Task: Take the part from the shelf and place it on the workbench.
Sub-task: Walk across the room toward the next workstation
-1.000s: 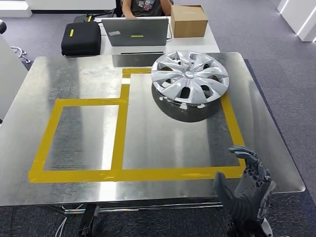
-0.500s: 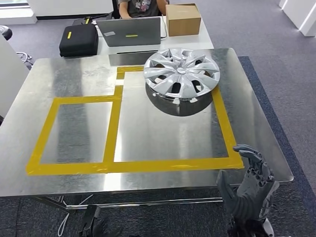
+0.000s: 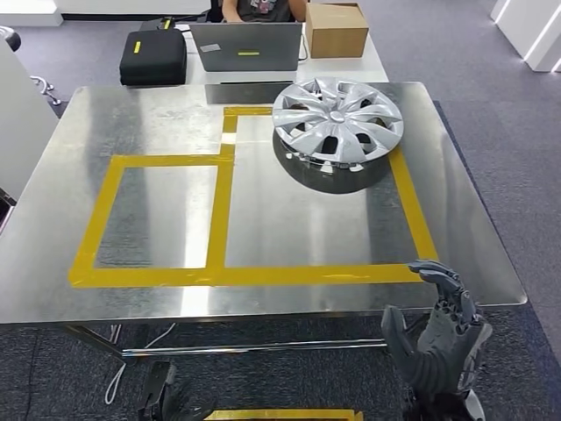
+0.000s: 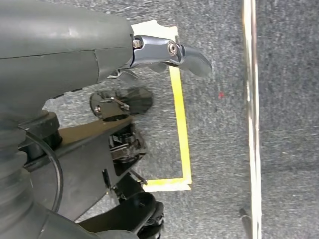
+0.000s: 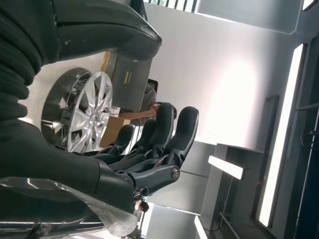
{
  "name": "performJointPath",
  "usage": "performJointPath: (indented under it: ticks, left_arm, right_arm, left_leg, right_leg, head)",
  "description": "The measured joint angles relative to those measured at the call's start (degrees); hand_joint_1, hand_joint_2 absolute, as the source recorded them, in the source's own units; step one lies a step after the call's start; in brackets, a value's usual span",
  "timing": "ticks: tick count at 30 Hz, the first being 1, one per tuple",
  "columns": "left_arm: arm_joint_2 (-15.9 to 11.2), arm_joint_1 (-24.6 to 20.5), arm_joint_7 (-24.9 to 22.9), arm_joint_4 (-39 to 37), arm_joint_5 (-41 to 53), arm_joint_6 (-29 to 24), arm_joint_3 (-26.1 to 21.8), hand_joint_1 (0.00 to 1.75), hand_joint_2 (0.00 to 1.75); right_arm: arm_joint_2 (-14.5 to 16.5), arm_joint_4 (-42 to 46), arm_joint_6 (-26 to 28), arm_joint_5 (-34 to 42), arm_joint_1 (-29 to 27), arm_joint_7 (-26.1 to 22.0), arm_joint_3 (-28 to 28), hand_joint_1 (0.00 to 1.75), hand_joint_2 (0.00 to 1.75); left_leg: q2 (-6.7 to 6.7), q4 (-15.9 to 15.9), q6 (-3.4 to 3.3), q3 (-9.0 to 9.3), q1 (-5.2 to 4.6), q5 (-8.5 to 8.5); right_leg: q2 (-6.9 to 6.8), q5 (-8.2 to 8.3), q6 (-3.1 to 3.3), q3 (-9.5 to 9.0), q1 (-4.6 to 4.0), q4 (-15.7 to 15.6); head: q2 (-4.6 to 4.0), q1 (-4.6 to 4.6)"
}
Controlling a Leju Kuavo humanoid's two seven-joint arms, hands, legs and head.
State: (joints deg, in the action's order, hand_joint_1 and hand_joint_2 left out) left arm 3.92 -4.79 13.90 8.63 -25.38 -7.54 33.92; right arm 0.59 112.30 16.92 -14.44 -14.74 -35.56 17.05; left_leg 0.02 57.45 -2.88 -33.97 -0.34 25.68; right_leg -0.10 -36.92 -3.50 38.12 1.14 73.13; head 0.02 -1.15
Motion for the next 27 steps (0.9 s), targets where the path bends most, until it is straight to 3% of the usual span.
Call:
performJointPath:
  ticks: [1, 4, 6, 8, 9, 11, 13, 14, 15, 16, 17, 19, 20, 21, 24, 25, 27]
  left_arm:
    - [0.0, 0.0, 0.0, 0.0, 0.0, 0.0, 0.0, 0.00, 1.75]
    - [0.0, 0.0, 0.0, 0.0, 0.0, 0.0, 0.0, 0.00, 1.75]
    - [0.1, 0.0, 0.0, 0.0, 0.0, 0.0, 0.0, 0.00, 1.75]
    - [0.1, 0.0, 0.0, 0.0, 0.0, 0.0, 0.0, 0.00, 1.75]
    - [0.0, 0.0, 0.0, 0.0, 0.0, 0.0, 0.0, 0.00, 1.75]
    - [0.0, 0.1, 0.0, 0.0, 0.0, 0.0, 0.0, 0.00, 1.75]
    - [-0.1, 0.2, 0.0, 0.0, 0.0, 0.0, 0.0, 0.00, 1.75]
    - [-0.1, 0.2, 0.0, 0.0, 0.0, 0.0, 0.0, 0.00, 1.75]
    - [-0.1, 0.2, 0.0, 0.0, 0.0, 0.0, 0.0, 0.00, 1.75]
    - [-0.1, 0.2, 0.0, 0.0, 0.0, 0.0, 0.0, 0.00, 1.75]
    - [-0.1, 0.2, 0.0, 0.0, 0.0, 0.0, 0.0, 0.00, 1.75]
    - [-0.2, 0.1, 0.0, 0.0, 0.0, 0.0, 0.0, 0.00, 1.75]
    - [-0.2, 0.1, 0.0, 0.0, 0.0, 0.1, 0.0, 0.00, 1.75]
    - [-0.2, 0.1, 0.0, 0.0, 0.0, 0.1, 0.0, 0.00, 1.75]
    - [-0.2, 0.2, 0.0, 0.0, 0.0, 0.2, 0.0, 0.00, 1.75]
    - [-0.2, 0.2, 0.0, 0.0, 0.0, 0.2, 0.0, 0.00, 1.75]
    - [-0.2, 0.1, 0.0, 0.0, 0.0, 0.2, 0.0, 0.00, 1.75]
  right_arm:
    - [0.0, 0.0, 0.0, 0.0, 0.0, 0.0, 0.0, 0.79, 1.75]
    - [0.0, 0.0, 0.0, 0.0, 0.1, 0.0, 0.0, 0.79, 1.75]
    - [0.0, 0.1, 0.0, 0.0, 0.1, 0.0, 0.0, 0.79, 1.75]
    - [0.0, 0.2, 0.0, 0.0, 0.1, -0.1, 0.0, 0.79, 1.75]
    - [0.0, 0.2, 0.0, 0.0, 0.1, 0.0, -0.1, 0.79, 1.75]
    - [0.0, 0.2, 0.0, 0.0, 0.1, 0.0, -0.1, 0.79, 1.75]
    - [0.1, 0.2, 0.0, 0.0, 0.1, 0.0, -0.1, 0.79, 1.75]
    - [0.1, 0.2, 0.0, 0.0, 0.1, 0.0, -0.2, 0.79, 1.75]
    - [0.1, 0.2, 0.0, 0.0, 0.1, 0.0, -0.2, 0.79, 1.75]
    - [0.1, 0.2, 0.0, 0.0, 0.1, 0.0, -0.2, 0.79, 1.75]
    - [0.1, 0.2, 0.0, 0.0, 0.1, 0.0, -0.2, 0.79, 1.75]
    - [0.1, 0.2, 0.0, 0.0, 0.1, 0.0, -0.2, 0.79, 1.75]
    - [0.1, 0.2, 0.1, 0.0, 0.1, 0.0, -0.2, 0.79, 1.75]
    - [0.1, 0.3, 0.1, 0.0, 0.1, 0.0, -0.2, 0.79, 1.75]
    - [0.1, 0.3, 0.2, -0.1, -0.1, -0.1, -0.3, 0.79, 1.75]
    - [0.1, 0.3, 0.2, 0.0, -0.1, 0.0, -0.3, 0.79, 1.75]
    - [0.1, 0.3, 0.2, 0.0, -0.2, 0.0, -0.3, 0.79, 1.75]
  left_leg:
    - [0.00, 0.0, 0.03, -0.49, -0.11, -0.37]
    - [-0.07, 0.2, 0.45, -1.56, -0.35, -1.43]
    - [-0.08, 0.3, 1.06, -1.95, -0.37, -2.16]
    - [-0.09, 0.2, 1.75, -2.14, -0.23, -2.74]
    - [-0.12, 0.5, 2.13, -2.38, -0.17, -2.24]
    - [-0.17, 3.9, 2.86, -3.47, 0.05, 1.69]
    - [-0.17, 11.0, 3.49, -5.14, 0.39, 7.29]
    - [-0.17, 14.2, 3.73, -5.57, 0.55, 8.87]
    - [-0.17, 15.8, 3.90, -5.26, 0.70, 9.21]
    - [-0.16, 15.1, 4.00, -3.88, 0.84, 8.43]
    - [-0.16, 12.2, 4.01, -1.55, 0.96, 7.02]
    - [-0.19, 3.8, 3.80, 3.94, 1.02, 4.97]
    - [-0.23, 0.9, 3.53, 5.62, 0.92, 4.63]
    - [-0.28, -0.7, 3.25, 6.39, 0.77, 4.66]
    - [-0.23, -1.2, 2.00, 5.80, 0.60, 3.90]
    - [-0.14, -1.3, 1.42, 5.44, 0.65, 3.45]
    - [0.05, -1.4, 0.53, 4.50, 0.66, 2.53]
  right_leg:
    - [0.00, 0.98, 0.13, -1.63, -0.03, -1.7]
    - [0.00, 4.60, 0.92, -9.81, -0.32, -14.0]
    - [0.03, 5.18, 1.27, -11.62, -0.65, -17.6]
    - [-0.01, 5.91, 1.78, -10.93, -0.71, -17.8]
    - [-0.09, 6.32, 2.19, -10.62, -0.61, -18.0]
    - [-0.30, 7.41, 2.99, -9.96, -0.34, -18.2]
    - [-0.38, 8.40, 3.28, -9.03, -0.36, -18.1]
    - [-0.41, 8.88, 3.25, -8.44, -0.36, -18.0]
    - [-0.42, 9.30, 3.18, -7.76, -0.36, -17.9]
    - [-0.42, 9.65, 3.07, -7.10, -0.34, -17.6]
    - [-0.42, 9.92, 2.93, -6.49, -0.31, -17.4]
    - [-0.41, 10.32, 2.53, -5.46, -0.31, -16.7]
    - [-0.41, 10.58, 2.22, -5.11, -0.34, -16.5]
    - [-0.40, 10.87, 1.88, -4.84, -0.36, -16.4]
    - [-0.29, 11.24, 0.73, -4.25, -0.21, -16.3]
    - [-0.23, 10.10, 0.43, -3.70, -0.14, -15.3]
    - [-0.10, 5.53, 0.06, -1.62, -0.05, -10.0]
  head:
    - [0.00, -0.02]
    - [0.00, 0.03]
    - [0.00, 0.06]
    - [0.00, 0.00]
    - [0.00, 0.03]
    - [0.00, 0.20]
    - [0.00, 0.37]
    - [0.00, 0.37]
    - [0.00, 0.38]
    - [0.00, 0.38]
    - [0.00, 0.39]
    - [0.00, 0.38]
    - [0.00, 0.34]
    - [0.00, 0.36]
    - [0.00, 0.32]
    - [0.00, 0.23]
    - [0.00, 0.09]
